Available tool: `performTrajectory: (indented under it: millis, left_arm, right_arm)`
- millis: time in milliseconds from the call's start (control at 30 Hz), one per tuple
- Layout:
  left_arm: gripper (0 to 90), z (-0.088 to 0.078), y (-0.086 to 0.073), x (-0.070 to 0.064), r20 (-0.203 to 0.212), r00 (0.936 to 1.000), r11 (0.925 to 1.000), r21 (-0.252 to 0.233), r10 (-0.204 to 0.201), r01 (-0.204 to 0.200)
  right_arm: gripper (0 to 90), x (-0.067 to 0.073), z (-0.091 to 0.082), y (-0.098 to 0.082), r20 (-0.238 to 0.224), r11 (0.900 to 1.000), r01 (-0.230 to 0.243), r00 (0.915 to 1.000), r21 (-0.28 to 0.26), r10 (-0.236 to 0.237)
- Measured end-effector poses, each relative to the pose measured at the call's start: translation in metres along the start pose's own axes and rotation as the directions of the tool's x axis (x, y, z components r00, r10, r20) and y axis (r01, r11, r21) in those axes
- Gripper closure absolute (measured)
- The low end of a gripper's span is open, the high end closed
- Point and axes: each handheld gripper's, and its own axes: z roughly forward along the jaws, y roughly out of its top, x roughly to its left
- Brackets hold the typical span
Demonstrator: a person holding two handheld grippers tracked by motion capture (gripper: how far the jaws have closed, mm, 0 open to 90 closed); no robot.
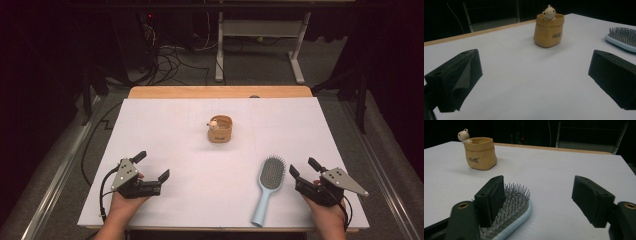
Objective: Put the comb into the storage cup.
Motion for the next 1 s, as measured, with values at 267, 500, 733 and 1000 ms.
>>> performTrajectory:
  millis: [267,500,733,1000]
  left_arm:
    - [0.2,0.000,0.000,0.000,0.004,1.0000,1.0000,-0.004,0.001,-0.001]
    - [0.2,0.000,0.000,0.000,0.008,1.0000,1.0000,-0.004,0.002,-0.002]
    - [0.2,0.000,0.000,0.000,0.009,1.0000,1.0000,-0.005,0.001,-0.001]
    - [0.2,-0.001,0.000,0.001,0.008,1.0000,0.9999,-0.011,0.000,0.000]
  right_arm:
    - [49.5,0.000,0.001,0.000,-0.016,1.000,-0.011,0.9998,0.019,0.012]
    - [68.5,0.000,0.001,0.000,-0.027,0.999,-0.013,0.9995,0.043,0.015]
    - [85.7,0.002,0.001,0.002,-0.041,0.998,-0.002,0.9992,0.055,0.004]
    - [90.0,0.016,-0.005,0.007,-0.105,0.997,0.056,0.9933,0.056,-0.050]
